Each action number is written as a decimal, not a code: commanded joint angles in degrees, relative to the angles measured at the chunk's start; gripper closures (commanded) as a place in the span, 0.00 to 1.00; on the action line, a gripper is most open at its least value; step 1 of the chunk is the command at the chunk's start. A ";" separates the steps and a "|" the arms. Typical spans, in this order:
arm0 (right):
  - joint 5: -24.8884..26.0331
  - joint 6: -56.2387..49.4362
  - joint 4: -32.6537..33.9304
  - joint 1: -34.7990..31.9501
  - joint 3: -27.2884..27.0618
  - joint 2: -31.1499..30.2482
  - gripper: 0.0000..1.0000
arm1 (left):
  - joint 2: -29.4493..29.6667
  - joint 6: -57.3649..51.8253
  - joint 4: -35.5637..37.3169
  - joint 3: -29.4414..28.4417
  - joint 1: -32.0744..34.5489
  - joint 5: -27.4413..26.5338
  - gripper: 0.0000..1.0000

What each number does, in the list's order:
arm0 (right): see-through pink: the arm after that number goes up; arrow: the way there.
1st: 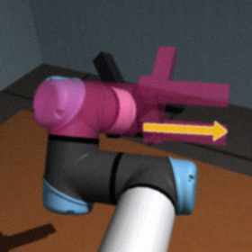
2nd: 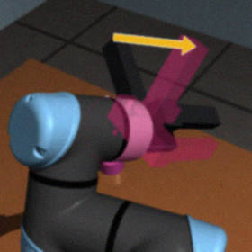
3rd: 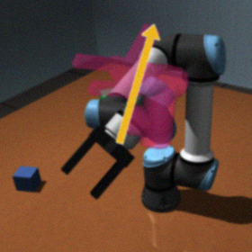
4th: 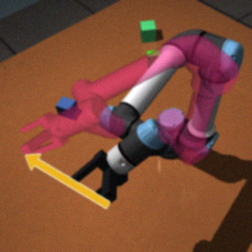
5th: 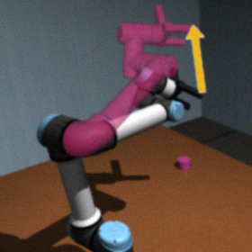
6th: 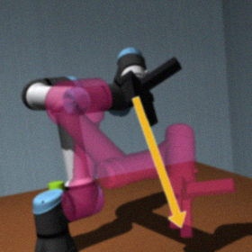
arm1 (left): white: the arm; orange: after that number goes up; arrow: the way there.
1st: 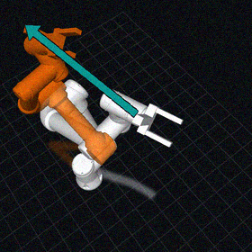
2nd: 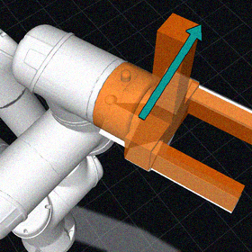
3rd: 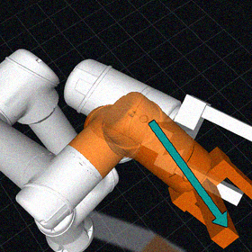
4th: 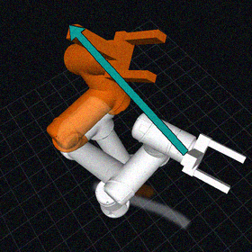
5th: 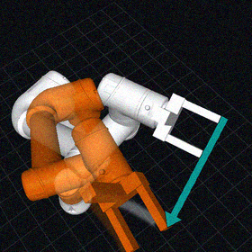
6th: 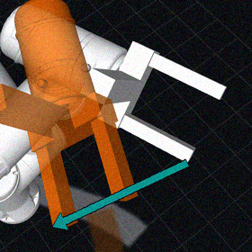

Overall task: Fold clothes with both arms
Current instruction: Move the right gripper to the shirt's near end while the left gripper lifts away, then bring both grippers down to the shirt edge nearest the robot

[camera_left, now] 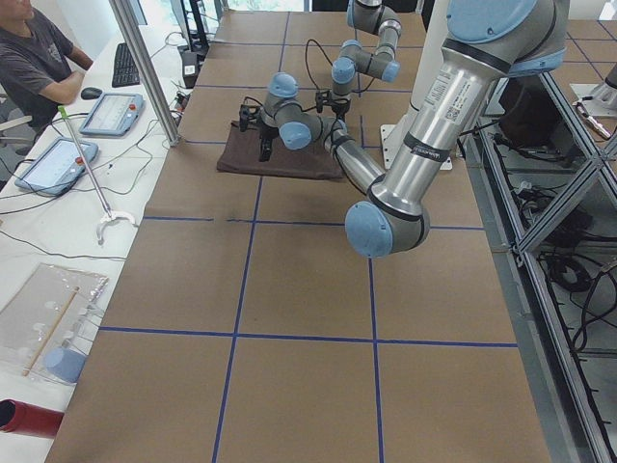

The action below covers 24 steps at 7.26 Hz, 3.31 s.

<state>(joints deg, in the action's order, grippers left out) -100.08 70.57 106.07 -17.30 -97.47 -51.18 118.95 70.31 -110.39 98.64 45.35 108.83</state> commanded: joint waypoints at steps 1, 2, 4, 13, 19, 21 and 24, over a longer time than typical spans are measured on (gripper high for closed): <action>-0.37 -0.69 1.50 0.16 -0.09 -0.32 0.00 | -0.03 0.01 0.00 -0.02 0.00 0.06 0.00; -0.29 -0.96 1.77 0.08 -0.17 -0.33 0.00 | -0.03 0.01 -0.09 -0.02 0.00 0.06 0.00; -0.02 -1.05 1.86 0.08 0.09 -0.50 0.00 | 0.06 0.97 0.00 0.67 0.00 0.06 0.00; -0.46 -6.23 3.09 -5.01 -12.20 -12.99 0.00 | 0.32 1.41 -0.09 0.68 -1.32 -0.03 0.00; -1.69 -2.82 -4.62 -8.01 -19.77 -9.82 0.00 | -5.82 26.42 4.02 7.78 -16.40 -6.50 0.00; -1.78 -1.93 -6.05 -8.10 -19.77 -9.82 0.00 | -7.15 36.18 4.48 8.15 -23.79 -14.58 0.00; -1.78 -1.84 -6.14 -8.27 -19.77 -9.73 0.00 | -10.04 38.59 4.48 8.50 -25.93 -17.07 0.00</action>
<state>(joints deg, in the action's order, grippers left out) -101.86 68.64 99.98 -25.56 -117.24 -60.97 110.04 108.18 -105.93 106.93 20.03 93.02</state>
